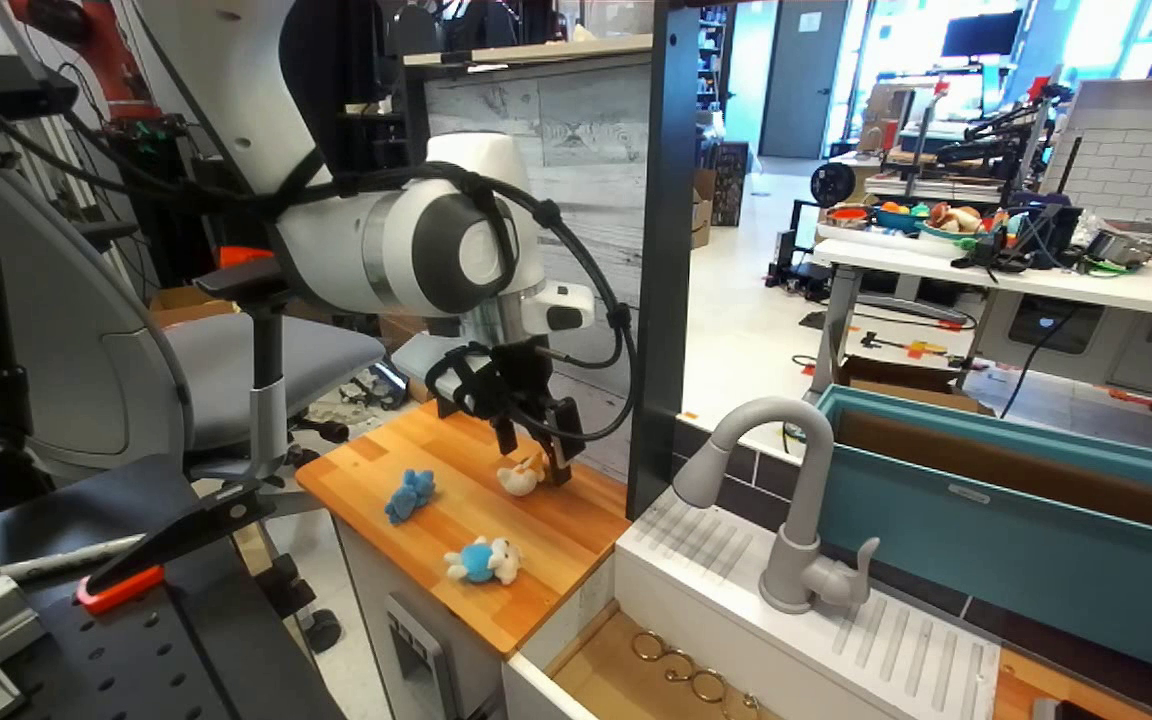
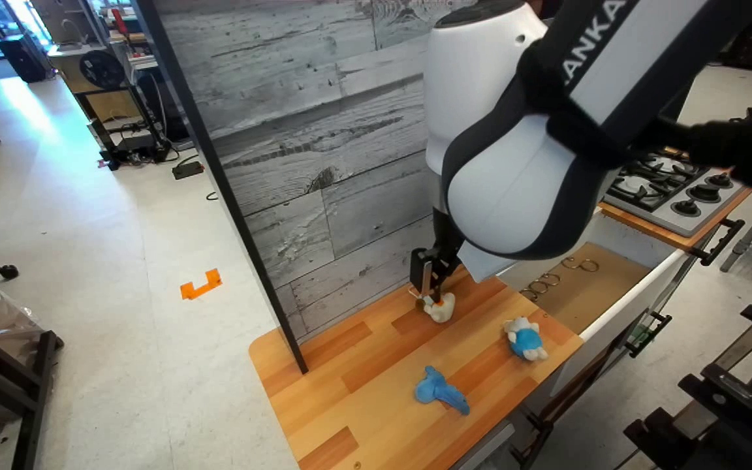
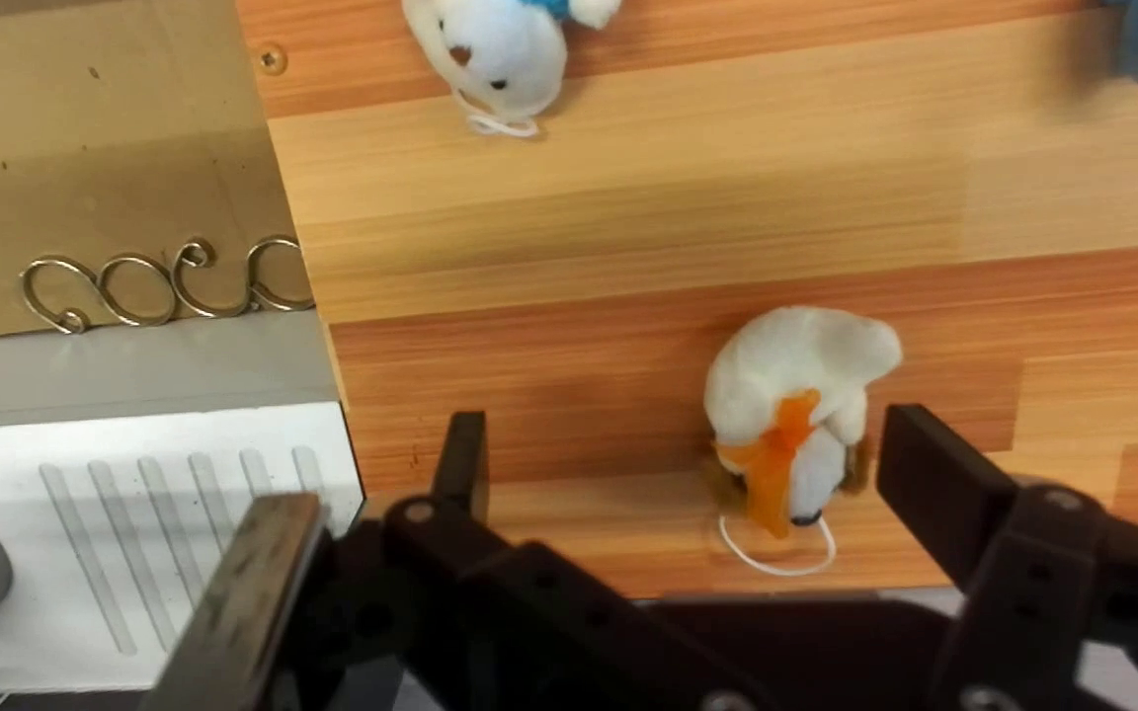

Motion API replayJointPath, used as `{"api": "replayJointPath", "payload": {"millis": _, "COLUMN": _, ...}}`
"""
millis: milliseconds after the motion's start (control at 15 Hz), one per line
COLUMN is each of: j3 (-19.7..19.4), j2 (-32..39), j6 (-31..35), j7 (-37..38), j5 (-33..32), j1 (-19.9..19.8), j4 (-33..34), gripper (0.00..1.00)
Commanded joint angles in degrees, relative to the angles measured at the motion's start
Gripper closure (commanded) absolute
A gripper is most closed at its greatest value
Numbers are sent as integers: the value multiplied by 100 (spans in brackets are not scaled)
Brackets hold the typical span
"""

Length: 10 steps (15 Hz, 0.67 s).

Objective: Move the doll farthest from you to the left

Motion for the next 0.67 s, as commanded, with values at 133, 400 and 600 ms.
{"api": "replayJointPath", "payload": {"millis": 133, "j3": -8, "j2": 572, "j6": -232, "j7": 96, "j5": -72, "j1": 75, "j4": 680, "gripper": 0}}
{"api": "replayJointPath", "payload": {"millis": 400, "j3": 177, "j2": 749, "j6": -232, "j7": 10, "j5": -33, "j1": 52, "j4": 898, "gripper": 0}}
{"api": "replayJointPath", "payload": {"millis": 600, "j3": 240, "j2": 851, "j6": -243, "j7": -26, "j5": -22, "j1": 1, "j4": 1006, "gripper": 25}}
